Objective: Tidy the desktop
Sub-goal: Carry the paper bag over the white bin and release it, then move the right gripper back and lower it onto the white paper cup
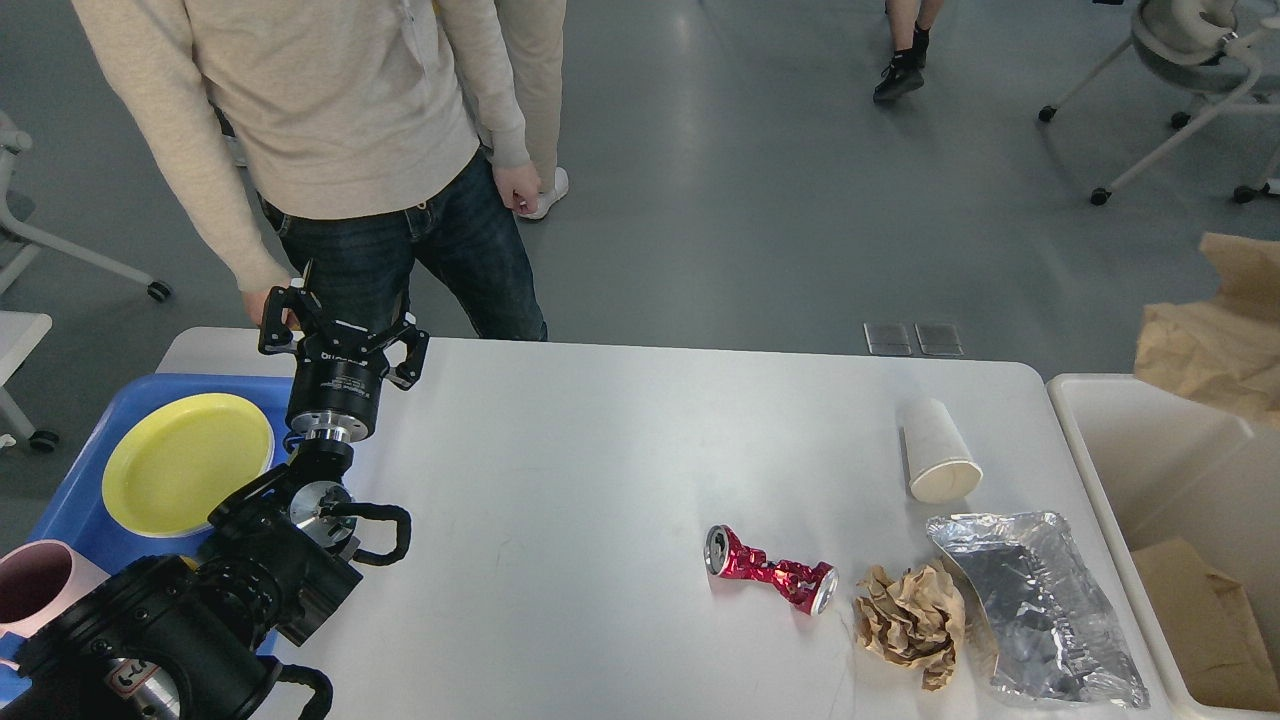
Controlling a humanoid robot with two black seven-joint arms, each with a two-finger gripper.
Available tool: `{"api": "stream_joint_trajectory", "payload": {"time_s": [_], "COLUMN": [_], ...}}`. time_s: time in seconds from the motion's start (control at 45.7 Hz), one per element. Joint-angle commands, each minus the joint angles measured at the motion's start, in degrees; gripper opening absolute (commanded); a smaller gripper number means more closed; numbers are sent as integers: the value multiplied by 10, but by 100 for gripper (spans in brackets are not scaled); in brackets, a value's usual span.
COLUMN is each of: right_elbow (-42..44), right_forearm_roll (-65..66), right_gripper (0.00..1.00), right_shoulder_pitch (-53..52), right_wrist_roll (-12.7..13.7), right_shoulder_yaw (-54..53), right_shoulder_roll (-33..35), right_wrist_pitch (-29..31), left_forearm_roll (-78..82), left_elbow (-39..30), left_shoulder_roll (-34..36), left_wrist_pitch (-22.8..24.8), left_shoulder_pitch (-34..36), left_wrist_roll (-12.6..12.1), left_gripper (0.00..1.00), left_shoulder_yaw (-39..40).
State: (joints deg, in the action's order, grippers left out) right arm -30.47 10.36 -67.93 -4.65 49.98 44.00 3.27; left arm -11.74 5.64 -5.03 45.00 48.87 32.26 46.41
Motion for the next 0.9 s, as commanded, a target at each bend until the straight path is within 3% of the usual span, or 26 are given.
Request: {"api": "stream_joint_trajectory", "payload": {"time_s": [0.0, 0.241, 0.285, 0.372, 0.394, 0.722, 0.875], "right_elbow": [31, 64, 71, 89, 95, 94, 93], "right_forearm_roll": [-20, -20, -19, -19, -19, -16, -8], "right_gripper": [0, 0, 22, 93, 100, 100, 100], "right_shoulder_pitch": [94, 189, 198, 204, 204, 205, 156], "right_wrist_roll": [0, -1, -1, -1, -1, -1, -3], "right_shoulder_yaw": [-6, -38, -41, -42, -42, -38, -26], "right_shoulder_roll": [-2, -24, -30, -35, -37, -59, -105], "right_wrist_pitch": [-31, -51, -51, -52, -52, -47, -42], "left_forearm_roll": [0, 0, 0, 0, 1, 0, 0], "left_elbow": [0, 0, 0, 0, 0, 0, 0], "left_shoulder_roll": [0, 0, 0, 0, 0, -1, -1], "left_wrist_pitch": [0, 0, 0, 0, 0, 0, 0], "left_shoulder_pitch": [0, 0, 0, 0, 0, 0, 0], "left_wrist_roll": [0, 0, 0, 0, 0, 0, 0], "left_gripper": [96, 96, 96, 96, 96, 96, 96], "left_shoulder_yaw": [0, 0, 0, 0, 0, 0, 0]}}
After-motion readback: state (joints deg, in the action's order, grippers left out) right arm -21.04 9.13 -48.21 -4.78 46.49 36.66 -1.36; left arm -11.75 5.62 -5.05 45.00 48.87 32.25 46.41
